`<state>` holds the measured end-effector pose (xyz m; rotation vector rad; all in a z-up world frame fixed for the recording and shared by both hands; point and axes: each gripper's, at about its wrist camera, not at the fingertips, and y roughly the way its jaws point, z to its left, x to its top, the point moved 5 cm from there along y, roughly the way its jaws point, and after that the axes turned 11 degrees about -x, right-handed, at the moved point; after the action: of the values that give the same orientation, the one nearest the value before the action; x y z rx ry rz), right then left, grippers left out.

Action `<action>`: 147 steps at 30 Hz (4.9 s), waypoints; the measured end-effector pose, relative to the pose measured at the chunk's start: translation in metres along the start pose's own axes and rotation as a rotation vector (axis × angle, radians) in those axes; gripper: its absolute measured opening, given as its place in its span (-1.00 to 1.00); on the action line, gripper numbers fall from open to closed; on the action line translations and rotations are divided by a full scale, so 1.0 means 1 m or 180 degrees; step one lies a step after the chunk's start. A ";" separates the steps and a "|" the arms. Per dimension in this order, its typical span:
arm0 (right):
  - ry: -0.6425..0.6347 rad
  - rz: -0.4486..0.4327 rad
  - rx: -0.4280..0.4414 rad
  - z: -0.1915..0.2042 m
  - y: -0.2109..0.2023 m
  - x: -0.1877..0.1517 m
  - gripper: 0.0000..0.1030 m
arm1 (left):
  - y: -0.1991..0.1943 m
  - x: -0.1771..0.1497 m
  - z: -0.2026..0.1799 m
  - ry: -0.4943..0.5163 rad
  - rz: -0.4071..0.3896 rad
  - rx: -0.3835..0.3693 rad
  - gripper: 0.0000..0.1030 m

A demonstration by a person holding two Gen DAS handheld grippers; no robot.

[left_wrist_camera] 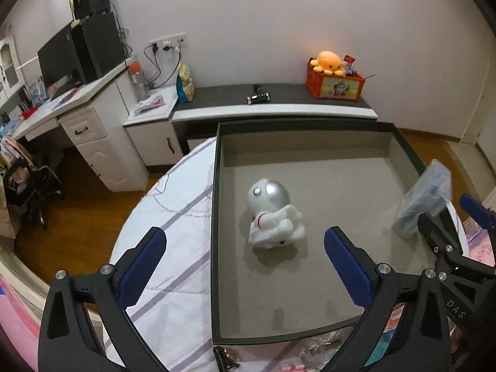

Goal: Organize rigid objects
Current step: 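Lift both tools away from the pink box and back over the bed, then grasp the blue-and-gold box with the left gripper while the right grasps the pig doll, then carry the blue box and pig doll into the pink box and release both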

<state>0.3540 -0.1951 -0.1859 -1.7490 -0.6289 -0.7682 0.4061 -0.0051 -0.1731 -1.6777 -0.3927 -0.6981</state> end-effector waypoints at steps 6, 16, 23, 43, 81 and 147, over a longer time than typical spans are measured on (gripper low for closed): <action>-0.0023 0.0044 0.0006 0.003 0.006 0.000 0.65 | 0.000 -0.003 0.006 -0.0007 0.0008 0.0032 1.00; 0.0010 -0.0100 0.0021 -0.007 -0.035 0.002 0.65 | -0.046 -0.007 -0.006 0.0065 -0.0213 0.0080 1.00; 0.0098 -0.0382 -0.0002 -0.028 -0.107 -0.006 0.65 | -0.121 -0.027 -0.025 0.0158 -0.0556 0.0074 1.00; 0.0564 -0.1240 -0.0159 -0.074 -0.285 -0.052 0.98 | -0.278 -0.108 -0.062 0.0224 -0.1507 0.0268 1.00; 0.0118 -0.0156 -0.0091 -0.046 -0.168 -0.119 1.00 | -0.149 -0.161 -0.034 -0.0066 -0.0327 0.0358 1.00; 0.0443 -0.0098 0.0816 -0.045 -0.165 -0.109 -0.13 | -0.150 -0.149 -0.037 -0.0012 -0.0308 -0.0220 -0.60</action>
<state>0.1535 -0.1951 -0.1571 -1.4424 -0.6316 -0.7867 0.1933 0.0102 -0.1503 -1.7341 -0.4593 -0.7876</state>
